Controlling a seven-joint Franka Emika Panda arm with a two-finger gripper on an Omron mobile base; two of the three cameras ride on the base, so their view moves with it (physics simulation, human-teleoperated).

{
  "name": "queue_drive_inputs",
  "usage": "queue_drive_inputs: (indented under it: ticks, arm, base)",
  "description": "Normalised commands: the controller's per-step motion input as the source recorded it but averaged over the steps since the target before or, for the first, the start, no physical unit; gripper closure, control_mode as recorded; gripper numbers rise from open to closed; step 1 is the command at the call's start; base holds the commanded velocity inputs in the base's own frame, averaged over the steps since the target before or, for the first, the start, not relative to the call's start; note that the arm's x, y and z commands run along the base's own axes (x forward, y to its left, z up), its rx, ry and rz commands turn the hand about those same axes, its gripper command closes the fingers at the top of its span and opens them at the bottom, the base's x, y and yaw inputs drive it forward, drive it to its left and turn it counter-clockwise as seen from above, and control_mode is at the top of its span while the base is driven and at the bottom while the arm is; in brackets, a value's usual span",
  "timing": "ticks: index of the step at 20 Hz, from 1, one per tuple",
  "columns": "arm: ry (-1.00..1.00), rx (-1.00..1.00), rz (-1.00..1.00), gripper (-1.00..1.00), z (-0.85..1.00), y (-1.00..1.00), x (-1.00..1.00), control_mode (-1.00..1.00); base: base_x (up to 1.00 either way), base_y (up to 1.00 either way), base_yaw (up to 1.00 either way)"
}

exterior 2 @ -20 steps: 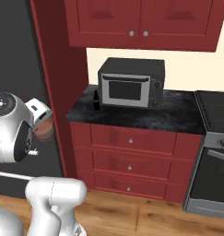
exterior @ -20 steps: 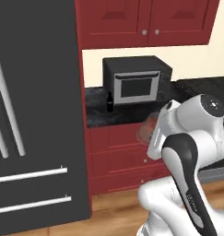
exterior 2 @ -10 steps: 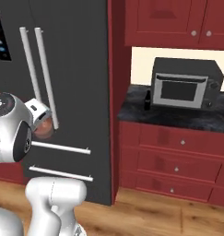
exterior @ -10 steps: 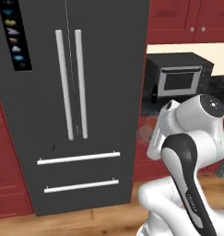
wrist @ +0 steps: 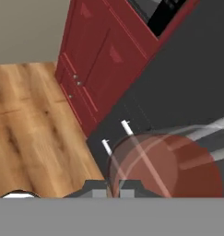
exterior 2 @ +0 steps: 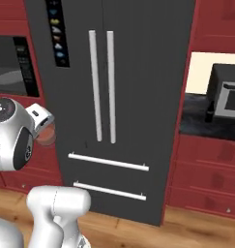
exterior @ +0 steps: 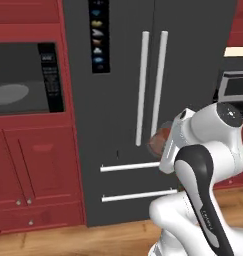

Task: Place the microwavable item in the microwave. Then, close the microwave door and press the start button.

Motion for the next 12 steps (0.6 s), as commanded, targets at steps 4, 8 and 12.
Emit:
queue_drive_inputs:
  ticks: [4, 8, 12]
  arm:
    - [0.00, 0.00, 0.00, 1.00, 0.00, 0.00, 0.00, 1.00]
    - [0.00, 0.00, 0.00, 1.00, 0.00, 0.00, 0.00, 1.00]
    - [0.00, 0.00, 0.00, 1.00, 0.00, 0.00, 0.00, 1.00]
  base:
    - [0.14, 1.00, 0.19]
    - [0.00, 0.59, 0.40]
    - [0.11, 0.18, 0.50]
